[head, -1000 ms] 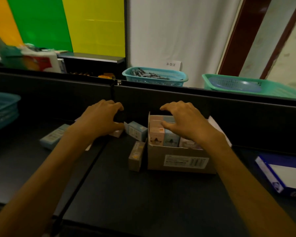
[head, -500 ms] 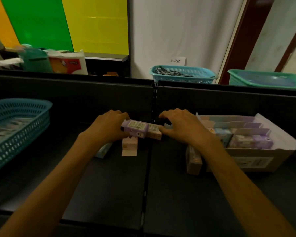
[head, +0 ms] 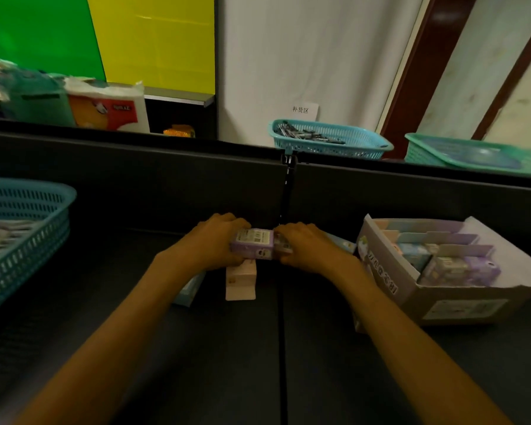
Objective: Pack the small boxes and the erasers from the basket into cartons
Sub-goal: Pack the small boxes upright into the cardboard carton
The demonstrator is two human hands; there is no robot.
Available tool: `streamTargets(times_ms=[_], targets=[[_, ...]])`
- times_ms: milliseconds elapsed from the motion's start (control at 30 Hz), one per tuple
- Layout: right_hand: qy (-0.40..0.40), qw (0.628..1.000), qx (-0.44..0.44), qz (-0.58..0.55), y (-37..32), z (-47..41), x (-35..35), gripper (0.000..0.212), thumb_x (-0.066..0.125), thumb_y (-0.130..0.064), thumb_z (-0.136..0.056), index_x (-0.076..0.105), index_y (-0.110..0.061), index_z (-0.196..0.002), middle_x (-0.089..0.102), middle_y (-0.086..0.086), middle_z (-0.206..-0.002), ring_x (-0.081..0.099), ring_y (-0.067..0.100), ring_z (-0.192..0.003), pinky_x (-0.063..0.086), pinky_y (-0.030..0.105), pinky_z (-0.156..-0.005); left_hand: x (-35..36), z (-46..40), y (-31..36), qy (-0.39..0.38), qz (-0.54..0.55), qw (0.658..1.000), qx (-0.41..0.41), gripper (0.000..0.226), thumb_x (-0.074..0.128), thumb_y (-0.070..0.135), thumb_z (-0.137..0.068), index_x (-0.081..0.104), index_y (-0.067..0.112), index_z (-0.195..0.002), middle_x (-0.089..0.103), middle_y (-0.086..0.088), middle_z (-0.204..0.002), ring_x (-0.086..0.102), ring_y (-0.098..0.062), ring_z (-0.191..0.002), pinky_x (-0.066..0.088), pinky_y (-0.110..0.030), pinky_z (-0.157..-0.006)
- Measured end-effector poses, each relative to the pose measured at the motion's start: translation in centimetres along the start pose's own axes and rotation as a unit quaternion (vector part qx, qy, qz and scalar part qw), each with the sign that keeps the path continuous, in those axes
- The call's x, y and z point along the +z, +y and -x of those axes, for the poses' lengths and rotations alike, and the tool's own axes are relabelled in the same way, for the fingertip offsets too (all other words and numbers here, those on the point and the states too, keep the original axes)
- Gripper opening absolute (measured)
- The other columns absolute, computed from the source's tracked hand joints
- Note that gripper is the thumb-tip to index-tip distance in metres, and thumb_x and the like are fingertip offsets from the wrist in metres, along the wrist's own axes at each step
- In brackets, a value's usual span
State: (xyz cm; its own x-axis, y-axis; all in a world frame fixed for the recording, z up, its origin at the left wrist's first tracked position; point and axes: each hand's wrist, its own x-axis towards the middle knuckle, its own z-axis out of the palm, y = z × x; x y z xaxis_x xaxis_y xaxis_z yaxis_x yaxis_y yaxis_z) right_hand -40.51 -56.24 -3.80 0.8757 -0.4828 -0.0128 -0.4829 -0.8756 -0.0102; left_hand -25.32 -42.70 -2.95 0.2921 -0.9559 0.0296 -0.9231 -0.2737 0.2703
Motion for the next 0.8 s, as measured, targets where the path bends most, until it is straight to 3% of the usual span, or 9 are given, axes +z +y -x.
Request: streamTargets(times_ms=[167, 300, 533, 667, 800], targets=[[-0.001, 1.000, 0.005, 0.003, -0.4, -0.9, 1.4, 0.062, 0.060, -0.044, -0.087, 0.035, -0.020, -0.139, 0.046, 0.008, -0.134, 0.046, 0.025, -0.118, 0.035, 0.036, -0.099, 0.0, 0.1, -1.2, 0.008, 0.040, 0.999, 0.002, 0.062, 0.071, 0.039, -0.076, 0.041, 0.037, -0.130, 0.040, 0.005, -0.120, 0.040, -0.009, -0.103, 0.042, -0.030, -0.089], [-0.019, 0.998, 0.019, -0.055, -0.8, -0.8, 1.5, 0.059, 0.054, -0.050, -0.090, 0.035, -0.021, -0.137, 0.048, 0.008, -0.134, 0.051, 0.025, -0.116, 0.042, 0.038, -0.095, 0.0, 0.7, -1.8, 0.079, 0.089, 0.993, 0.020, 0.059, 0.074, 0.035, -0.074, 0.048, 0.029, -0.128, 0.043, 0.004, -0.118, 0.046, -0.009, -0.103, 0.042, -0.022, -0.085], [-0.014, 0.997, 0.050, -0.060, -0.7, -0.1, 0.7, 0.079, 0.073, -0.044, -0.075, 0.033, -0.021, -0.139, 0.044, 0.007, -0.135, 0.049, 0.027, -0.117, 0.043, 0.039, -0.092, -0.4, 1.3, -1.7, 0.154, 0.126, 0.979, 0.038, 0.035, 0.070, 0.036, -0.078, 0.054, 0.035, -0.109, 0.043, 0.006, -0.107, 0.047, -0.004, -0.089, 0.039, -0.013, -0.070], [0.002, 0.992, 0.058, -0.108, 0.3, 1.0, -0.4, 0.070, 0.068, -0.048, -0.076, 0.037, -0.022, -0.133, 0.049, 0.006, -0.127, 0.051, 0.024, -0.110, 0.046, 0.038, -0.091, -1.3, 1.9, -1.1, 0.211, 0.188, 0.958, 0.042, 0.025, 0.067, 0.031, -0.080, 0.054, 0.031, -0.101, 0.045, 0.006, -0.109, 0.051, -0.005, -0.090, 0.046, -0.017, -0.072], [0.020, 0.968, 0.072, -0.241, 0.9, 2.4, -1.8, 0.059, 0.067, -0.041, -0.081, 0.040, -0.025, -0.131, 0.052, 0.003, -0.122, 0.057, 0.018, -0.099, 0.055, 0.034, -0.081, -2.2, 2.7, -0.4, 0.235, 0.251, 0.936, 0.072, 0.023, 0.064, 0.024, -0.081, 0.053, 0.026, -0.102, 0.045, 0.010, -0.113, 0.054, -0.006, -0.096, 0.054, -0.020, -0.065]])
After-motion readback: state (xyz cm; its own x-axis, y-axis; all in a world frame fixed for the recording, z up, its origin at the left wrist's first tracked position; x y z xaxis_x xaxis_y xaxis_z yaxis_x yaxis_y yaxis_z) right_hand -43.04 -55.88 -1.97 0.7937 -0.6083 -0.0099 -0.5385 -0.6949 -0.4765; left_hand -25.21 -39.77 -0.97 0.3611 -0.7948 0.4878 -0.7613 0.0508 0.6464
